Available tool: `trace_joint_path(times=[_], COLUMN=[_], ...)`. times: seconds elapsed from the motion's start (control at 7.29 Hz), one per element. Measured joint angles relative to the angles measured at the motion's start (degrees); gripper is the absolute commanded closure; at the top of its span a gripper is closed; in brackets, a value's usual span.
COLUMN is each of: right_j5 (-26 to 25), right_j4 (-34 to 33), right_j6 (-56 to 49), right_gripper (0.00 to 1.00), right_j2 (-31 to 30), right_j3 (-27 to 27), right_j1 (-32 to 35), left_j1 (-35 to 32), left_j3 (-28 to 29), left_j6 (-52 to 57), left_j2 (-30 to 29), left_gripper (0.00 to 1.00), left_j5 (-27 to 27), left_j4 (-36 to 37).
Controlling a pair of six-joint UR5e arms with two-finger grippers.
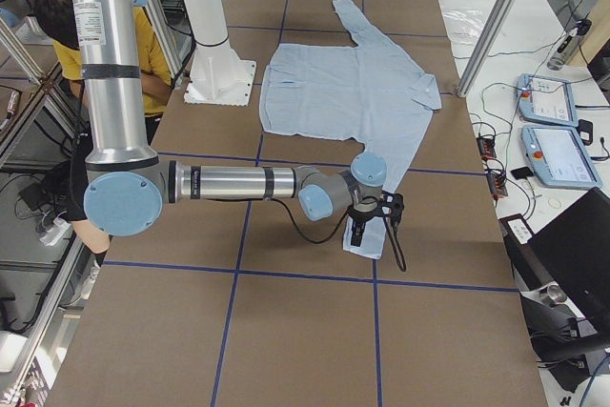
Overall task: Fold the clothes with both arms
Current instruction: 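Lower the right gripper to the cuff of the sleeve nearest it and grasp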
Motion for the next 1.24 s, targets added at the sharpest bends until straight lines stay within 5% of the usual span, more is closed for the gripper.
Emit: trace_joint_path(times=[0.55,1.24], right_j5=[-0.94,-1.03], right_j4=[5.26,5.34], right_j6=[7.47,7.71], right_gripper=[0.12,0.41], right_j2=[0.12,-0.06], right_j3=[-4.77,-5.62], right_j1=[-2.75,-3.87], left_j1=[0.52,0.53], left_j3=[0.89,0.94], left_j6=[-4.69,-4.92], left_j2=[-0.11,-0.14], left_gripper=[0.01,0.01], left_j5=[-0.87,-1.23], left_j4=[-0.31,-0.35])
